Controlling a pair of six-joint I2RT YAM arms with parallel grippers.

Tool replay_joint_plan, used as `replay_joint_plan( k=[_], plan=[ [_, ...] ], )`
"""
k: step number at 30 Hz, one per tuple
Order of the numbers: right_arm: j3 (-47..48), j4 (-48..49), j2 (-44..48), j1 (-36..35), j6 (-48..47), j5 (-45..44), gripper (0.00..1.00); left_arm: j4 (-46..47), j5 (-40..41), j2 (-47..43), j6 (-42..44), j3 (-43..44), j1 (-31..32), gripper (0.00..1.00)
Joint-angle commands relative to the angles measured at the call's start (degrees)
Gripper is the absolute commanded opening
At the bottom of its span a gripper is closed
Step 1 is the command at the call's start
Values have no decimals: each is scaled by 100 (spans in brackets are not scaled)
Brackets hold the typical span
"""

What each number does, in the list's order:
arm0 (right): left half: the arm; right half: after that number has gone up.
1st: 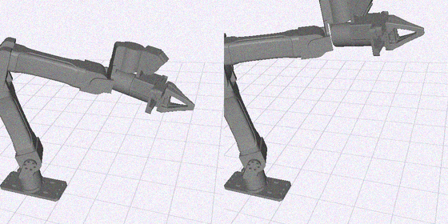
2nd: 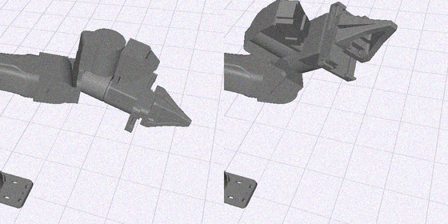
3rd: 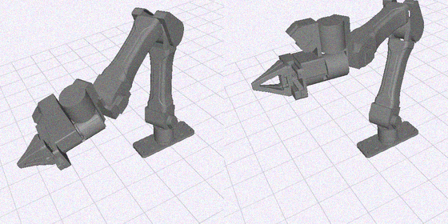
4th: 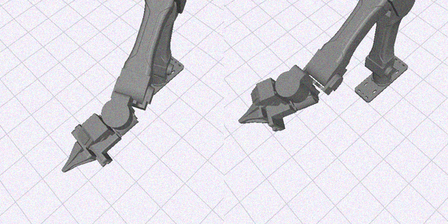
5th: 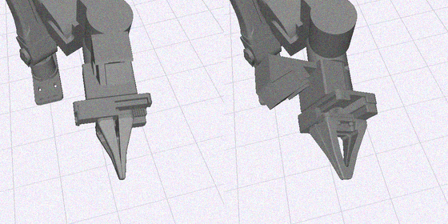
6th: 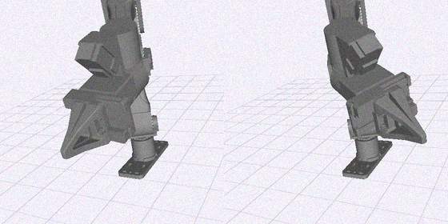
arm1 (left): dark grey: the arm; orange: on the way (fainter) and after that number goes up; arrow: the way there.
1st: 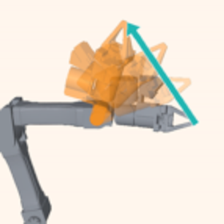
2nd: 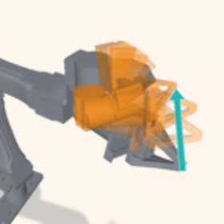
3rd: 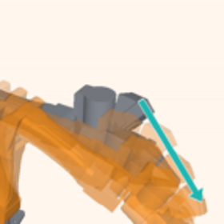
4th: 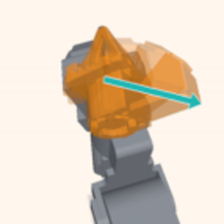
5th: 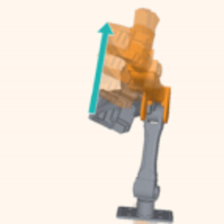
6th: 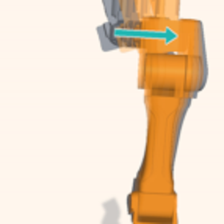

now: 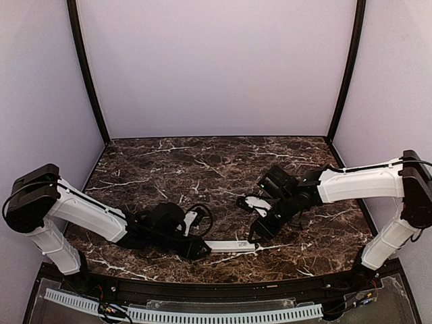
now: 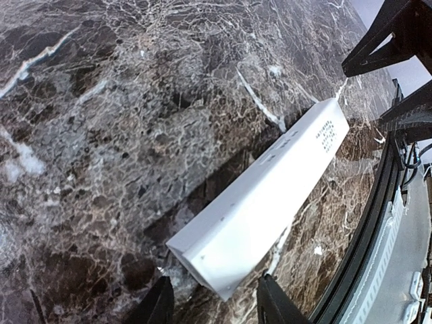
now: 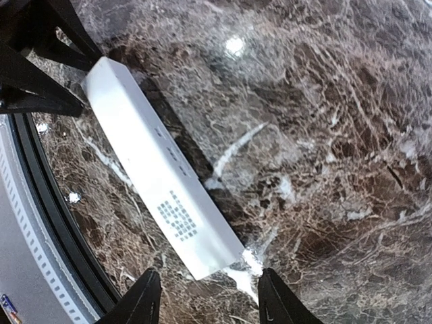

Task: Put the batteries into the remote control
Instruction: Load the battery cover onto the remote control without the battery cover.

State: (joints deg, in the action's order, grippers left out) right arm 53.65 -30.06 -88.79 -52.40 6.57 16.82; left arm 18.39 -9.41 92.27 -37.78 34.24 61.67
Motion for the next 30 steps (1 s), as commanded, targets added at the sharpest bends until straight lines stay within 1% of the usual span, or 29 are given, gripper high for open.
replay_joint_plan(
  k=[1, 6, 10, 22, 30],
  plan=[
    [-307, -39, 56, 186, 279, 266, 48, -438, 197, -298, 44, -54, 4, 42],
    [-433, 201, -18, 280, 417, 571, 43, -492, 294, -372, 74, 16, -38, 40],
    [-442, 302, -87, 313, 464, 694, 43, -467, 283, -341, 79, 74, -43, 37],
    [-478, 464, -363, 389, 462, 831, 32, -269, 129, -75, 38, 183, -48, 23],
    [-478, 502, -458, 397, 416, 850, 30, -304, 120, -39, 91, 233, -45, 20]
  ],
)
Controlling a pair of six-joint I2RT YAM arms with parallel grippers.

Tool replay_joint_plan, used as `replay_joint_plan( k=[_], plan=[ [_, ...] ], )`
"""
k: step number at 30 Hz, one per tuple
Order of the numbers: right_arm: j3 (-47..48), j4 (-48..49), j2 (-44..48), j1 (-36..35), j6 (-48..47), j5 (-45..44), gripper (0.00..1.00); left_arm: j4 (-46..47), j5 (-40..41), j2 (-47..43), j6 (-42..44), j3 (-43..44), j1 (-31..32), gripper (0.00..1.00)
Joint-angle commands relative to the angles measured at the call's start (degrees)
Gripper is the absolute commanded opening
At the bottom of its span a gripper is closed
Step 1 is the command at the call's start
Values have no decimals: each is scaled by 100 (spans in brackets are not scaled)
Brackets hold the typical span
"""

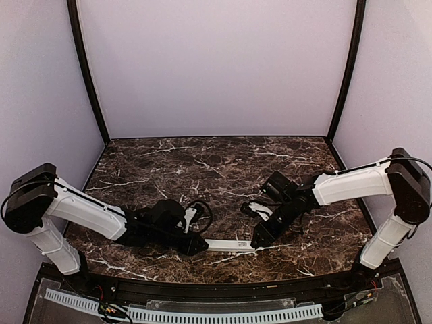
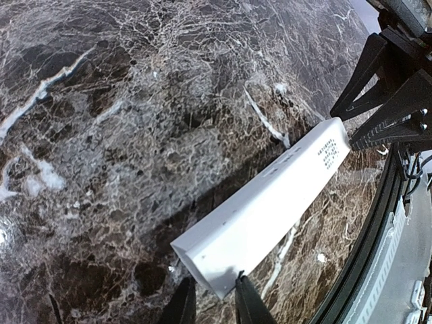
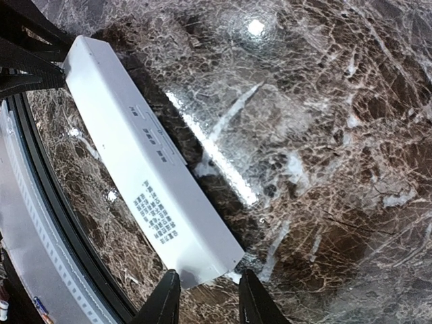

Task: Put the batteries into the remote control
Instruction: Load the battery cover onto the remote control without the battery cover.

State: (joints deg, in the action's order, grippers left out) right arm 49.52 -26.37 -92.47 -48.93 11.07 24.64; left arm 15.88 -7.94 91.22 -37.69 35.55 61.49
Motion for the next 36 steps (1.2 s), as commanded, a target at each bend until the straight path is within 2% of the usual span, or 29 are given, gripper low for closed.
replay_joint_plan(
  k=[1, 4, 9, 16, 24, 28, 36],
  plan=[
    [-57, 130, -102, 50, -35, 68, 30, -92, -35, 69, 84, 126, -31, 20],
    [-39, 124, -114, 50, -41, 90, 30, -108, 24, -2, 91, 115, -36, 23],
    [-28, 115, -61, 59, -28, 132, 37, -363, -23, -104, 154, 241, -142, 30],
    [-25, 134, -1, 133, 0, 196, 38, -364, -76, -127, 183, 297, -190, 30],
    [-17, 175, -111, 147, -8, 273, 31, -226, -174, 110, 148, 329, -192, 23],
    [-12, 199, -169, 147, -25, 325, 27, -198, -259, 227, 150, 326, -190, 16],
    [-13, 246, -228, 147, -35, 401, 23, -146, -420, 368, 126, 306, -190, 9]
  ],
)
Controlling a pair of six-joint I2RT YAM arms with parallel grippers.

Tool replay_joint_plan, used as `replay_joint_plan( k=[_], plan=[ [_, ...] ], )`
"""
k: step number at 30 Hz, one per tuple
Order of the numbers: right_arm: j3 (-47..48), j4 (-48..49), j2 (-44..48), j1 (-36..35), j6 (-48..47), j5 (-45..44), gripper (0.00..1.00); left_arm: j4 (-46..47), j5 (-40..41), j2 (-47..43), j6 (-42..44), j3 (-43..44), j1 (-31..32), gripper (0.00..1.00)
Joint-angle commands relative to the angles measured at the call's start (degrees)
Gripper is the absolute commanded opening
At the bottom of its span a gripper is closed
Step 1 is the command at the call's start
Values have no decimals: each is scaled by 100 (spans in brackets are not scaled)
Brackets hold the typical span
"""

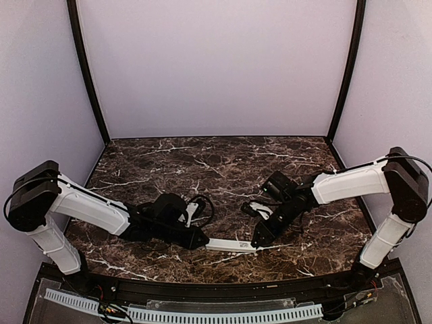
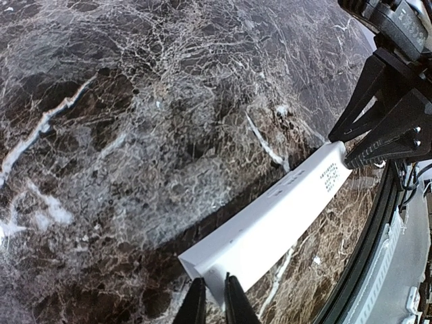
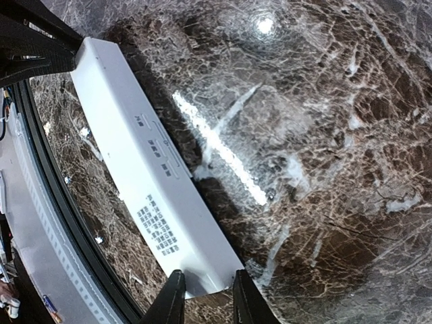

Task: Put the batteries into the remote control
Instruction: Load the battery cover onto the remote control without the battery cover.

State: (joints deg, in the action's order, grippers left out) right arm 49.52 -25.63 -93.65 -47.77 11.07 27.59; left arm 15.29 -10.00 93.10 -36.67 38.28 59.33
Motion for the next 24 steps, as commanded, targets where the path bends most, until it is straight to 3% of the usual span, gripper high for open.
replay_joint_plan(
  k=[1, 24],
  plan=[
    [-12, 179, -118, 30, -35, 117, 23, -78, -236, 186, 9, 24, 26, 9],
    [110, 294, -318, 36, -104, 429, 24, -61, -588, 497, 17, 191, 258, 9]
  ],
)
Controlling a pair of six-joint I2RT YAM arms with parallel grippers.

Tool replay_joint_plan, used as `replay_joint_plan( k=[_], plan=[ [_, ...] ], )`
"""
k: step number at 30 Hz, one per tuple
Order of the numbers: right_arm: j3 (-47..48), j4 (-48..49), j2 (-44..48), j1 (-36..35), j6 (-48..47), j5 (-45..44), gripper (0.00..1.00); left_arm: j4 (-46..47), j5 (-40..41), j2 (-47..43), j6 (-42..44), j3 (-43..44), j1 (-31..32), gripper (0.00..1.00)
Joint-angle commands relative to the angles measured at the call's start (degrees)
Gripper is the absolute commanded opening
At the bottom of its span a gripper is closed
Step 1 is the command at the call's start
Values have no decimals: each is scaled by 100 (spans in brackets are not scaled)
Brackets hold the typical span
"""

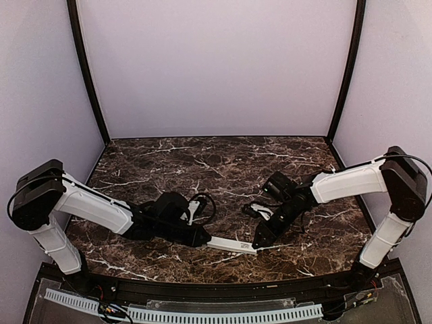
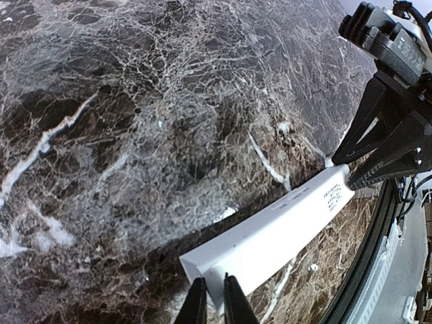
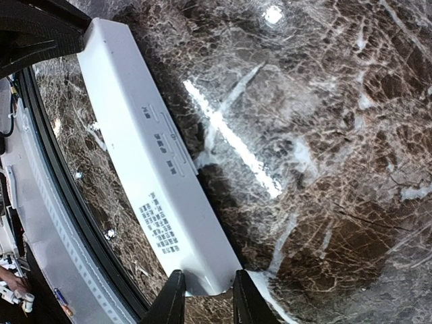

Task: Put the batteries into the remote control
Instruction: Load the battery cover onto the remote control without the battery cover, then pick up the remote control from the center of the board.

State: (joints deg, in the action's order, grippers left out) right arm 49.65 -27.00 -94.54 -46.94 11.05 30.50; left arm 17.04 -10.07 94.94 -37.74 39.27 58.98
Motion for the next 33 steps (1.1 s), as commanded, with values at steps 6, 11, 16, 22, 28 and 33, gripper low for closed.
replay_joint_plan(
  k=[6, 11, 16, 22, 28, 33],
  plan=[
    [30, 399, -158, 39, -134, 53, 26, -420, -358, -37, 208, -65, 59, 13],
    [-101, 365, 228, 351, -174, 2, 38, -1081, -52, -546, 786, 232, -138, 33],
    [-88, 330, 779, 618, -256, -59, 56, -1564, 160, -1025, 1469, 575, -347, 63],
    [-115, 387, 1689, 716, -415, -771, 73, -2156, -300, -986, 3422, 1162, -373, 94],
    [-490, 785, 2746, 747, -281, -1126, 93, -2641, -1313, -283, 5653, 2022, -379, 87],
    [-857, 1045, 3642, 783, -31, -1220, 99, -3445, -1910, 548, 6556, 2721, -361, 77]
  ],
)
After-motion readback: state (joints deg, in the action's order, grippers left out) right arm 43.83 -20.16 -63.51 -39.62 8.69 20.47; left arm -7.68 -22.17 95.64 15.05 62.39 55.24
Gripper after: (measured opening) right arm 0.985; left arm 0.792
